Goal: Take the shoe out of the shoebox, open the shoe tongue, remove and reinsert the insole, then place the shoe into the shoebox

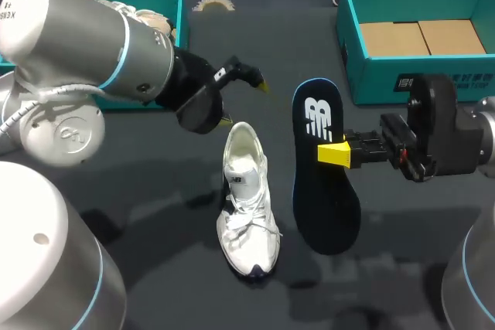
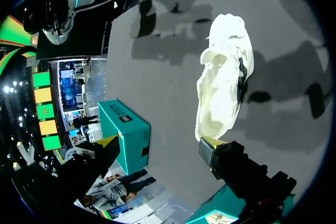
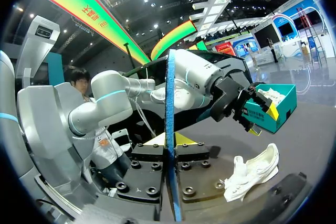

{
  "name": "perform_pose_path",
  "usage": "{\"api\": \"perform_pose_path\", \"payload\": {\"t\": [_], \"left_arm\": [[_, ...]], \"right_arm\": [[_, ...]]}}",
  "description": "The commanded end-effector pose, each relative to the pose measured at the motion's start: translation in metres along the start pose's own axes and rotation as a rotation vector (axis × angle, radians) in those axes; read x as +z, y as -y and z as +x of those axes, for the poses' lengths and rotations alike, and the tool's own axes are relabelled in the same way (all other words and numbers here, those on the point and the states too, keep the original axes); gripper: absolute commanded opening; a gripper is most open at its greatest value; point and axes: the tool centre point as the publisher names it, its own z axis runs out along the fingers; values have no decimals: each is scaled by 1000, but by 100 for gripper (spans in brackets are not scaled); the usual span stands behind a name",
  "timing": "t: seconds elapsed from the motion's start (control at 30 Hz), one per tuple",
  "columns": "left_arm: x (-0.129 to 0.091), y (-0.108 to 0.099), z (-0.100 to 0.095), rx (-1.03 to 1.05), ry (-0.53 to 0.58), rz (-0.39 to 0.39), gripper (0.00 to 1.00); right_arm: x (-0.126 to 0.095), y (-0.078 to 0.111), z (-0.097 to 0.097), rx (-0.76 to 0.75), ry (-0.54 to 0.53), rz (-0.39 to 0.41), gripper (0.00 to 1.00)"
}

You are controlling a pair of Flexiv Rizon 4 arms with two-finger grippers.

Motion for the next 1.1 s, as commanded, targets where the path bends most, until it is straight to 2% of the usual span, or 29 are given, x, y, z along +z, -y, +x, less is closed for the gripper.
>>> {"api": "perform_pose_path", "payload": {"t": [0.03, 0.43, 0.63, 0.87, 0.93, 0.97, 1.1], "left_arm": [[-4, 0, 8, -8, 83, 5, 100], [-9, -21, 8, -43, 308, 82, 100], [-9, -35, 9, -74, 381, 110, 100], [-13, -49, 10, -51, 502, 160, 100], [-16, -52, 7, -27, 573, 189, 100], [-19, -53, 6, -11, 620, 218, 100], [-19, -53, 6, -11, 620, 218, 100]], "right_arm": [[0, 1, 3, 2, 7, 1, 0], [-5, -15, -38, 84, 7, 23, 0], [-11, -25, -59, 111, 9, 22, 0], [-13, -38, -84, 160, -19, -27, 0], [-11, -41, -92, 177, -18, -34, 0], [-11, -41, -92, 177, -18, -34, 0], [-11, -41, -92, 177, -18, -34, 0]]}}
